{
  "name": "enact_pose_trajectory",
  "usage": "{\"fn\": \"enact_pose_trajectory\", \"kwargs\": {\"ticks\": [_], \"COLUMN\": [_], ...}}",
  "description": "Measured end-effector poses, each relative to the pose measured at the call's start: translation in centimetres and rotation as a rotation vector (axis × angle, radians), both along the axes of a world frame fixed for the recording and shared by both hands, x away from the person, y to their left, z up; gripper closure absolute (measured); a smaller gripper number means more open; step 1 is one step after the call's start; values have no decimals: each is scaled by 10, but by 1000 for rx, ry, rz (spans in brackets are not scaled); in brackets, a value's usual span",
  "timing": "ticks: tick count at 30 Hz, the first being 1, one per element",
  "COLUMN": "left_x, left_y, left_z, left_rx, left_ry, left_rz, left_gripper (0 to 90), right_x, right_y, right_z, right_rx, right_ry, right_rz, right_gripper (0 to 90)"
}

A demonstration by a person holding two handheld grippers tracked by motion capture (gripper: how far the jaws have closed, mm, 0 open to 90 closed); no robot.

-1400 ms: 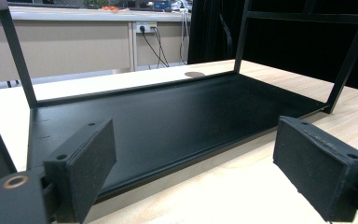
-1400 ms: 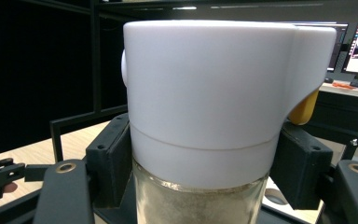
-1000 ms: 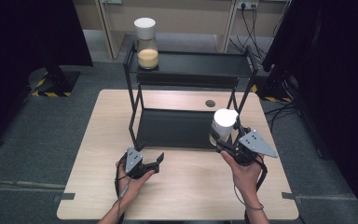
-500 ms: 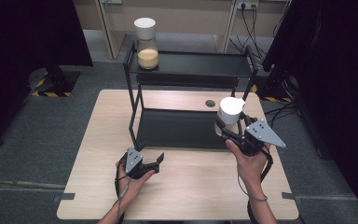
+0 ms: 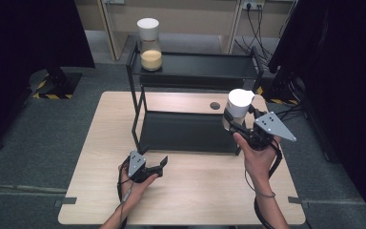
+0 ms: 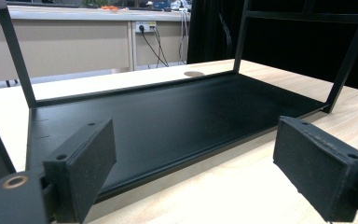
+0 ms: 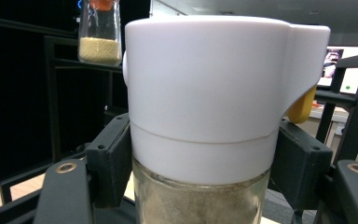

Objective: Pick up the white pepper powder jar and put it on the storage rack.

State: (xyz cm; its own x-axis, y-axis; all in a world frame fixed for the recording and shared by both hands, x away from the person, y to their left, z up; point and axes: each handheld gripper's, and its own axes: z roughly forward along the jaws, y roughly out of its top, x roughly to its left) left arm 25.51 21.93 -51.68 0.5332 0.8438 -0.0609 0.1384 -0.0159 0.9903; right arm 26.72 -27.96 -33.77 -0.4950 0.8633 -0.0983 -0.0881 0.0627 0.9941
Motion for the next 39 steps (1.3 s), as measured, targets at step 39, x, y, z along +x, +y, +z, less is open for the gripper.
{"fn": "enact_pose_trajectory", "kwargs": {"ticks": [39], "left_x": [0], "left_y": [0], "left_z": [-1], "left_rx": [-4], "left_ry": [-3], "left_rz": [0], "left_gripper": [123], "right_x": [22], "right_y": [6], "right_z": [41], "right_rx": [30], "right_ry": [-31], "right_rz": [-37], "right_gripper": [306]}}
